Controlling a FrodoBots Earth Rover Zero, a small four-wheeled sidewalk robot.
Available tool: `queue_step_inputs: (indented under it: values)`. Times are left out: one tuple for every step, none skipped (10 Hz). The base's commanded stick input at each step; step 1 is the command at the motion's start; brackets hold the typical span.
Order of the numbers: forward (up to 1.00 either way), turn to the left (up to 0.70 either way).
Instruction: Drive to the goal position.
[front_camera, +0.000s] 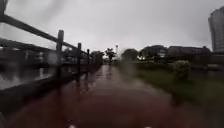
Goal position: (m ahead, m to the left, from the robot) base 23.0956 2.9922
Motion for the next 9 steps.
queue_step_inputs:
  values:
    - [1.0, 0.0]
    - [1.0, 0.0]
    - [1.0, 0.0]
    - [1.0, 0.0]
    - [1.0, 0.0]
    - [1.0, 0.0]
    - [1.0, 0.0]
    - [1.0, 0.0]
    - [1.0, 0.0]
